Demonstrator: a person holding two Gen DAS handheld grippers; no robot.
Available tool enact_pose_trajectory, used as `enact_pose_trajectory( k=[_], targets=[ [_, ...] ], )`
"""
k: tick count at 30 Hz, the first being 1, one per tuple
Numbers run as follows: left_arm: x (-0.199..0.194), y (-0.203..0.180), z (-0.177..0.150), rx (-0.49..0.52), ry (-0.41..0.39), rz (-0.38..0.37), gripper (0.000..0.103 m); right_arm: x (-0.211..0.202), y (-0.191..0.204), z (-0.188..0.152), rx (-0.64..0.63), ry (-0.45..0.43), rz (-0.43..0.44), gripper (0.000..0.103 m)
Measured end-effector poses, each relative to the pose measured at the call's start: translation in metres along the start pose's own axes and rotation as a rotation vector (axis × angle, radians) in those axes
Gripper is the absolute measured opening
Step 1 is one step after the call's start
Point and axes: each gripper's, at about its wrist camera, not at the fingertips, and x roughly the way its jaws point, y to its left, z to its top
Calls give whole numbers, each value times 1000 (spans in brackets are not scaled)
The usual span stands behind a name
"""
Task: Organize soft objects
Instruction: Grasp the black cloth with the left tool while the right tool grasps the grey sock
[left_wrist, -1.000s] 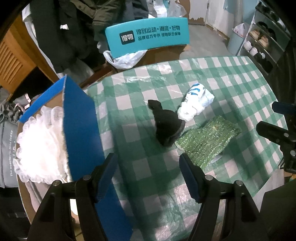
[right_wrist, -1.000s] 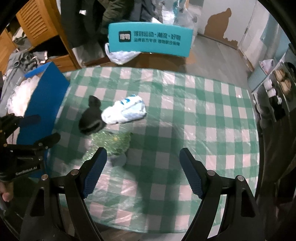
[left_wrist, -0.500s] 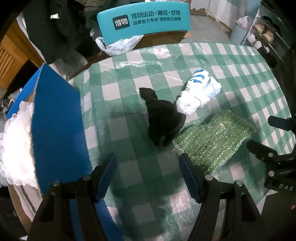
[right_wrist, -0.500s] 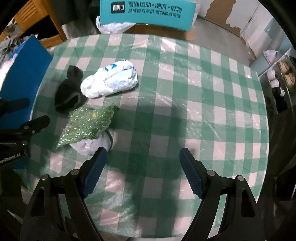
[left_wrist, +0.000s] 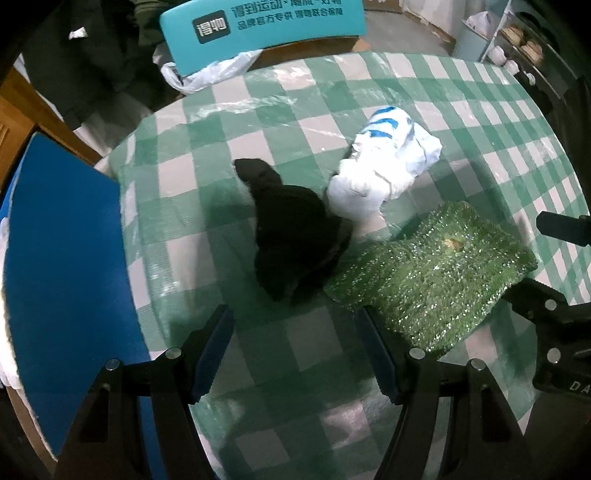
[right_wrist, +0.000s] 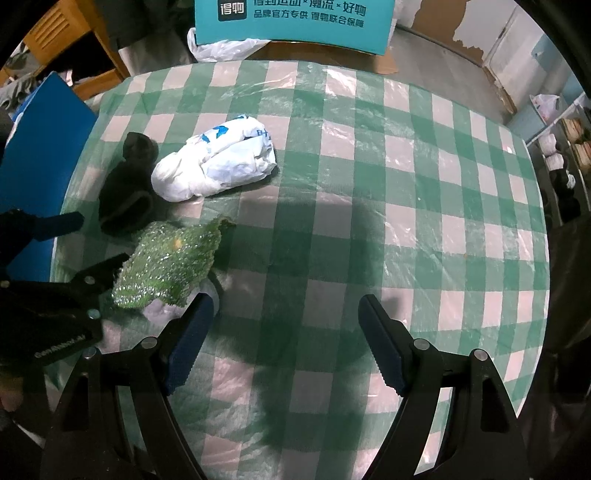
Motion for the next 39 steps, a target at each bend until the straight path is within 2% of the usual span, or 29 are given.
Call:
enact_pose_trajectory(
  k=[10, 20, 28, 32, 39],
  targets=[
    [11, -19, 12, 31, 17, -33, 71, 6, -9, 4, 19, 6, 6, 80],
    [8, -34, 18, 73, 12, -57, 71, -1, -26, 7, 62, -25, 24, 80],
    [-8, 0, 14, -1, 6, -30, 73, 1, -15, 15, 49, -32, 55, 80],
    [-9, 15, 10, -23, 0, -8, 74, 10, 1, 18, 23, -15, 60, 80],
    [-5, 26, 9, -40, 7, -17, 74, 28, 15, 16, -10, 26, 54, 80]
  ],
)
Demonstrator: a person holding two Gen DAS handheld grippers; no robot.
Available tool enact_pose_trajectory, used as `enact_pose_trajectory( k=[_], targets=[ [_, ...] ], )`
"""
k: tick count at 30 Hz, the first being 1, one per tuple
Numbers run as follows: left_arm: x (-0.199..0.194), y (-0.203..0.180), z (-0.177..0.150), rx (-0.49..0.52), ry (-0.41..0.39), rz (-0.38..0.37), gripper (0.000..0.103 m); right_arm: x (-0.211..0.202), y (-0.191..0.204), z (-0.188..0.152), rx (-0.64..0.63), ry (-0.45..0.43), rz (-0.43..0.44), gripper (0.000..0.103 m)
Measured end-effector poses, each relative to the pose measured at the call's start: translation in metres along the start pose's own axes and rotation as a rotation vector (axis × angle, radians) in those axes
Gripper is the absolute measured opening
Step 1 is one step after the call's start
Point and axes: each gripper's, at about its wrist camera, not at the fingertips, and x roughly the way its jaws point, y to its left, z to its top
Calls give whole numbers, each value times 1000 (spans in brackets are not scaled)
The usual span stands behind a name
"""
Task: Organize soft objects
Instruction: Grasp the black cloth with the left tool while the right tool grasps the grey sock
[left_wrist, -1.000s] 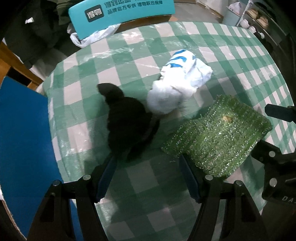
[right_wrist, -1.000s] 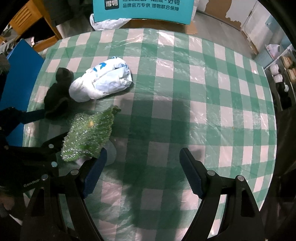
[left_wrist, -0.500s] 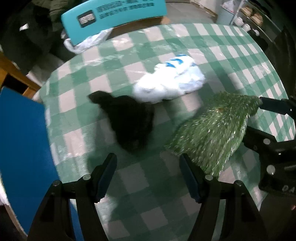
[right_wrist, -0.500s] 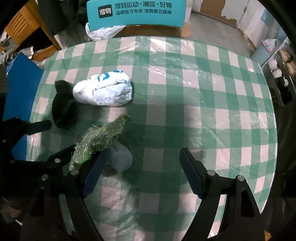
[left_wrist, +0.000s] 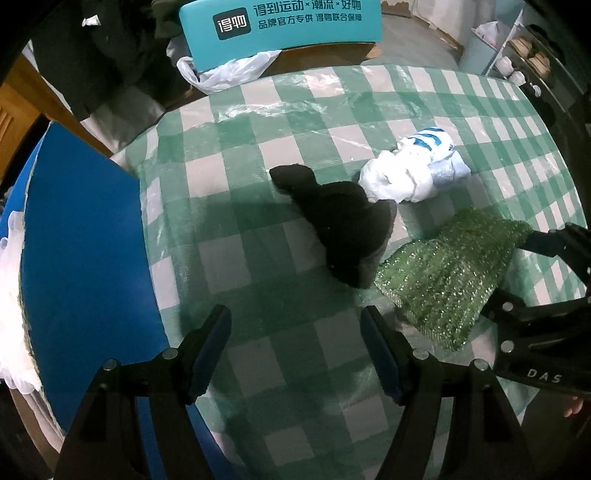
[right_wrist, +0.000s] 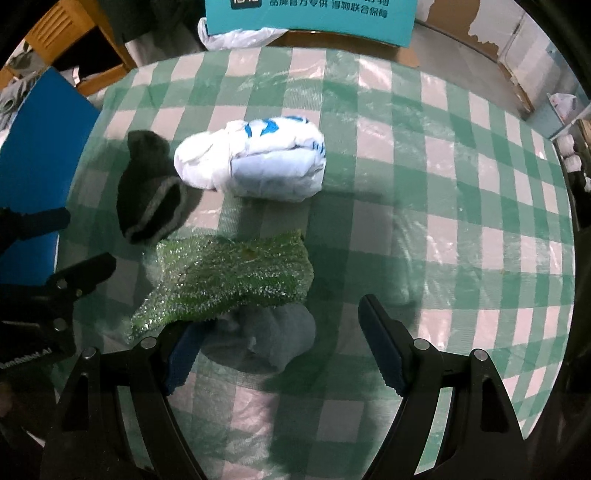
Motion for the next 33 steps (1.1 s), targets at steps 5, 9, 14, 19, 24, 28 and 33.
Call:
enact_pose_trajectory(
  k=[5, 9, 14, 19, 24, 28, 33],
  targets=[
    [6, 0, 8, -10, 3, -23, 74, 6, -2, -5, 9, 11, 19, 80],
    [8, -3, 12, -18, 6, -37, 76, 13, -3, -10, 12, 40, 49, 77],
    [8, -6, 17, -36, -9, -51, 79, 9, -1, -12, -20, 42, 78, 35],
    [8, -7, 21, -53, -18, -63, 80, 2, -12, -15, -25, 39, 3, 27],
    [14, -6, 32, -86, -15, -86, 80, -4, -31, -15, 9, 20, -65, 26],
    [16, -10, 41, -75, -33, -69, 81, -5, -51, -17, 42, 17, -91, 26],
    [22, -15, 52, -50, -39, -20, 82, -14, -73, -18, 101, -8, -81, 26]
  ],
)
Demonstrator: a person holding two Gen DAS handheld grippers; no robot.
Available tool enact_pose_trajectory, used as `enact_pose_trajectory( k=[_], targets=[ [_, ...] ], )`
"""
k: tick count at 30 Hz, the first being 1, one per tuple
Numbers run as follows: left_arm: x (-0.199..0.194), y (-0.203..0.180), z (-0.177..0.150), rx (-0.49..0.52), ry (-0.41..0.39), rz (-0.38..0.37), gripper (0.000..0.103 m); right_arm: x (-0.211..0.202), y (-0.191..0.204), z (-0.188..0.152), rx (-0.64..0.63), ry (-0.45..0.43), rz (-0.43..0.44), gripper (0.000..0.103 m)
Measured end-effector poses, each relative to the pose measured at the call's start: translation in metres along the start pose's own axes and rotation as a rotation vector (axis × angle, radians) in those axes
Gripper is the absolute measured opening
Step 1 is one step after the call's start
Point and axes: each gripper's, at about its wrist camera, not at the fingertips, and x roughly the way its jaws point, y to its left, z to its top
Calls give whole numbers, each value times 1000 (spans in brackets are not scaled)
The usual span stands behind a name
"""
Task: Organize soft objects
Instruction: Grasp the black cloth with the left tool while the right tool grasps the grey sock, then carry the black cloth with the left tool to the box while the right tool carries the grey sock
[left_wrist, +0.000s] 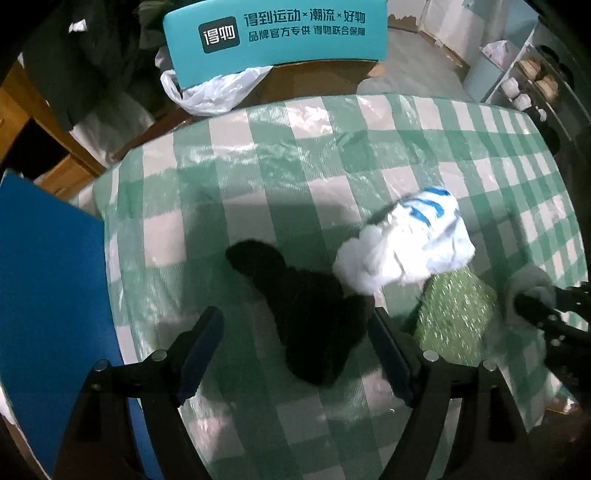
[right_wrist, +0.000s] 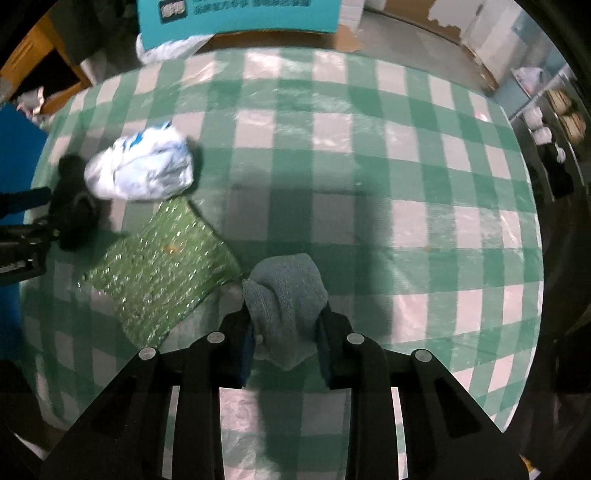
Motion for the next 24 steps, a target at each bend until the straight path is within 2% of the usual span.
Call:
enact_pose_trajectory(
  k=[4, 6, 7, 9, 12, 15, 24],
  targets=[
    [5, -5, 7, 25, -12, 17, 82, -6, -6, 3, 21, -31, 19, 26],
    [7, -7, 7, 45, -19, 21, 78, -9, -10, 7, 24, -38, 32, 26],
    [8, -8, 7, 52, -22, 16, 75, -10, -12, 7, 23, -40, 39, 26],
    [8, -8, 7, 50, -22, 1, 58, -13, -4, 3, 20, -43, 44, 26],
    [8, -9, 5, 45, -30, -3, 49, -15, 2, 2, 18, -47, 50, 26],
    [6, -10, 2, 51, -41, 13, 45, -16, -8, 9, 17, -55, 53, 26],
    [-18, -10, -12, 70, -86, 44, 45, -33, 2, 11, 0, -97, 49, 26]
  ],
)
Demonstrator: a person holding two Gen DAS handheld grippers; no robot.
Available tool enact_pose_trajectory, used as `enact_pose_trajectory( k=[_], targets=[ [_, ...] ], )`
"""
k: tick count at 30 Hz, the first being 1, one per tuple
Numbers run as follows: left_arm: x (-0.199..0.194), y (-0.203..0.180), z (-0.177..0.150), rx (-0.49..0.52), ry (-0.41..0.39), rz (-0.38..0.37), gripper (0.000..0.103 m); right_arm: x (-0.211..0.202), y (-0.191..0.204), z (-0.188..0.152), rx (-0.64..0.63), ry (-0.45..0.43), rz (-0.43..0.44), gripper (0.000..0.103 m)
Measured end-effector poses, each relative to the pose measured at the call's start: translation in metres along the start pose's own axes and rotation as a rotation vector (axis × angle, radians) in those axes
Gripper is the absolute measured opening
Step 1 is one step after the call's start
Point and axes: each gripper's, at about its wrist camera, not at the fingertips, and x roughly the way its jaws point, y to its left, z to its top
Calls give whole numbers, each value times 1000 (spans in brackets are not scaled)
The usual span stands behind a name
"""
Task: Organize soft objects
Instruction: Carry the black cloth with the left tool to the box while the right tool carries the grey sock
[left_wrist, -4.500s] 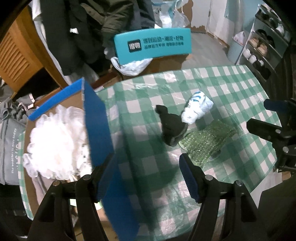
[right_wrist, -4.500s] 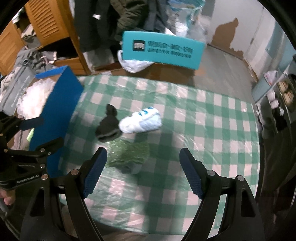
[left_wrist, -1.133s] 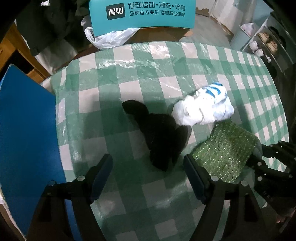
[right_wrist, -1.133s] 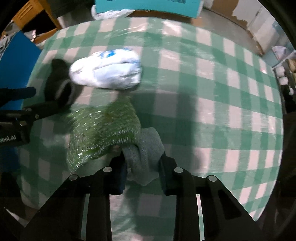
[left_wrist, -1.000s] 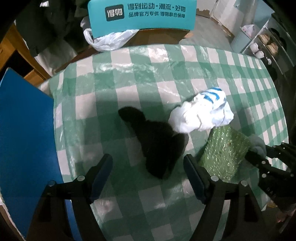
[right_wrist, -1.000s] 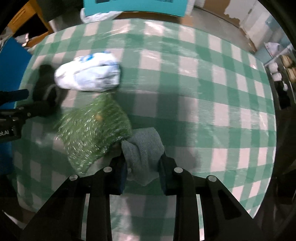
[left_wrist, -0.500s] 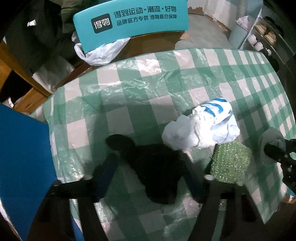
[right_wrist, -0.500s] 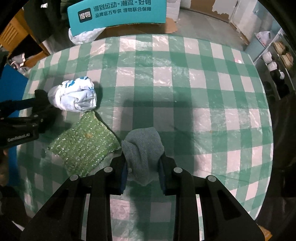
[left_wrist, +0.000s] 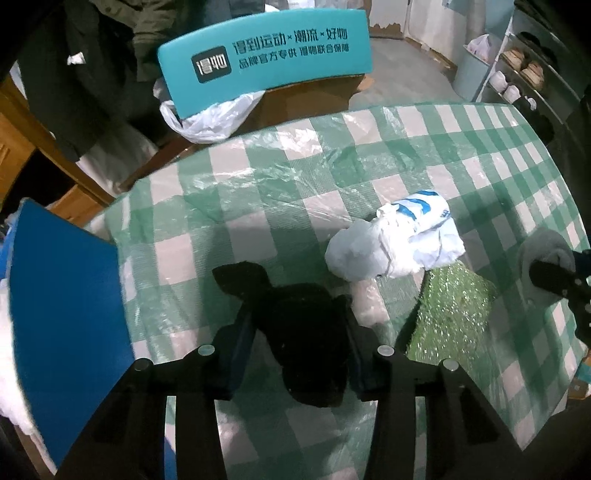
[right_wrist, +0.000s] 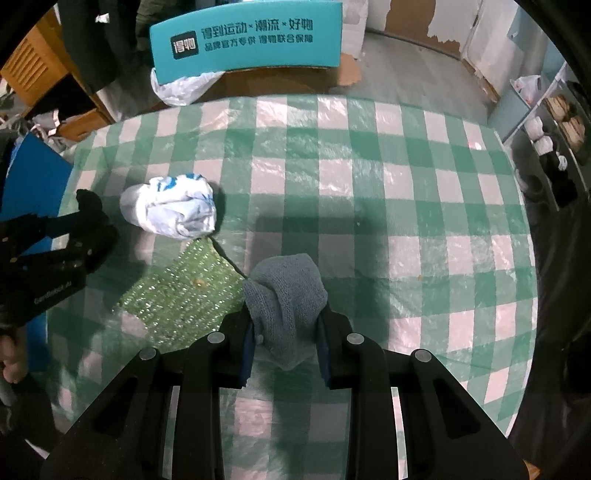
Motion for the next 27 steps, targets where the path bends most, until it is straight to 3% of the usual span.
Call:
enact_pose_trajectory(
  k=[27],
  targets=[
    [-103, 20, -40, -28, -137, 24, 45, -81, 63, 2, -124, -159, 60, 26]
  ],
)
